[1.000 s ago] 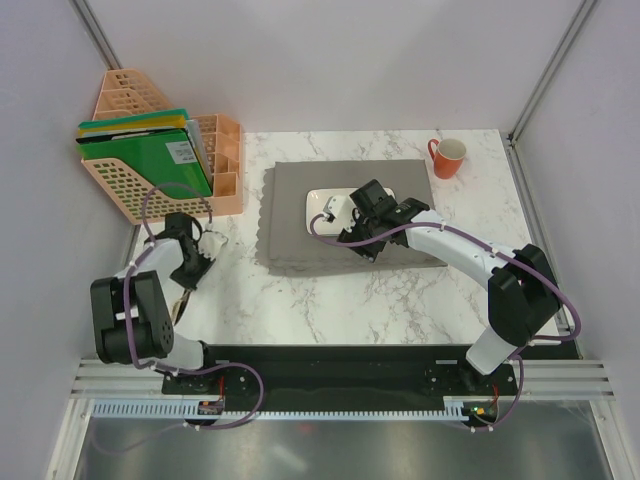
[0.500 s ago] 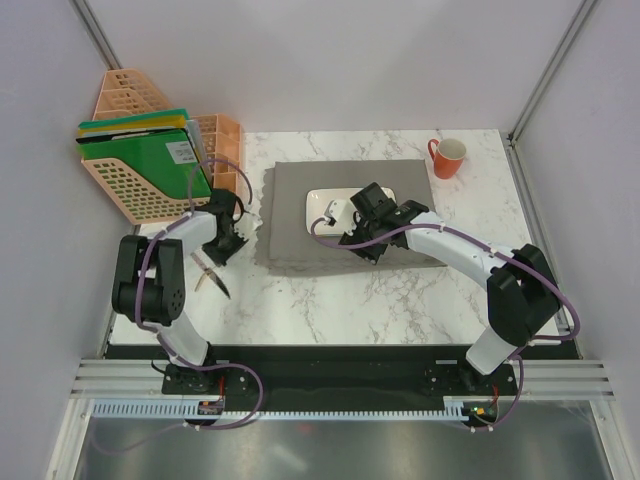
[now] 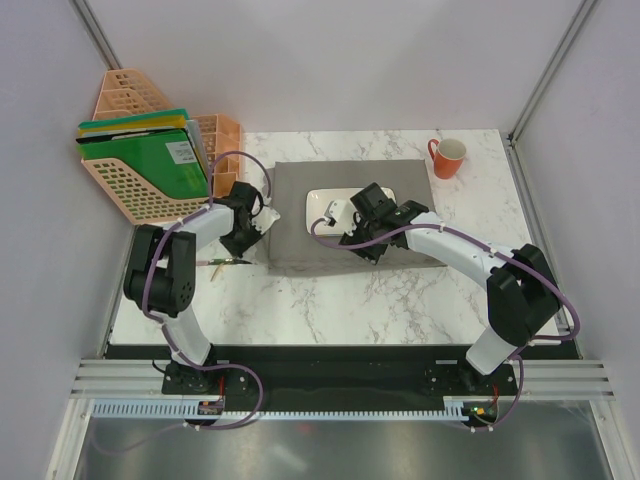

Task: Set the dinner table for one person
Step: Move the spoon at the center of the board.

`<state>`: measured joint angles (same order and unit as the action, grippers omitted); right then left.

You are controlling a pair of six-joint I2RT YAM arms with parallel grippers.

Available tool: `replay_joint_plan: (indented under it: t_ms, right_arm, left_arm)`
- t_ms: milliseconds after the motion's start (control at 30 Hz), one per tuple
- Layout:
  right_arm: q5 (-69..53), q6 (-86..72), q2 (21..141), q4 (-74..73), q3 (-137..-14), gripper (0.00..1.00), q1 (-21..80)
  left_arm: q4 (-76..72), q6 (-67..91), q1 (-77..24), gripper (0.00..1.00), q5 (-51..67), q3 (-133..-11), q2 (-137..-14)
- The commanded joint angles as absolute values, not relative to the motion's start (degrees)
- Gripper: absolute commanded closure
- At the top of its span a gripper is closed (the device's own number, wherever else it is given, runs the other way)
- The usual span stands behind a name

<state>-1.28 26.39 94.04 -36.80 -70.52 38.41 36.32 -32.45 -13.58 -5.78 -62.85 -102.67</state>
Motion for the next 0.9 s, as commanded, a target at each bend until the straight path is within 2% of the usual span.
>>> replay_joint_plan:
  t_ms: [0,133,167,233,267,367,467,567,867]
  right_arm:
    - [-1.32,26.63,92.9,-35.95,-69.96,0.41,38.67]
    - [-1.32,26.63,92.9,-35.95,-69.52,0.39,38.58]
    - [-1.32,26.72,93.07,-35.95,-69.43,0.36,38.58]
    - [-1.32,26.72,93.25,-35.95,-69.43,0.3,38.58]
    - [-1.41,26.72,93.25,-36.03,-69.43,0.29,38.5]
    - [-1.58,26.98,92.73,-36.03,-69.52,0.25,38.58]
    - [-2.02,26.9,92.37,-36.03,-69.78,0.22,38.58]
    - [-2.02,26.89,92.29,-36.04,-69.79,0.21,38.67]
    - [-2.29,27.07,91.84,-35.6,-68.38,0.27,38.58]
  left_arm:
    - [35.77,-27.77,-14.59,0.98,3.96,-60.65,-107.31]
    - [35.68,-27.95,-14.59,0.97,4.13,-60.38,-106.53]
    - [35.77,-28.04,-14.59,0.93,4.04,-60.47,-105.57]
    - [36.03,-28.56,-14.59,0.72,3.26,-60.03,-104.25]
    - [36.21,-28.74,-14.59,0.42,2.82,-59.77,-101.72]
    - [37.61,-29.62,-14.59,0.25,0.97,-58.45,-95.83]
    - [40.33,-29.97,-14.59,0.2,0.26,-57.66,-91.95]
    - [42.53,-29.88,-14.59,0.18,-1.67,-56.6,-87.03]
    - [45.26,-27.69,-14.59,0.17,-2.82,-54.32,-71.38]
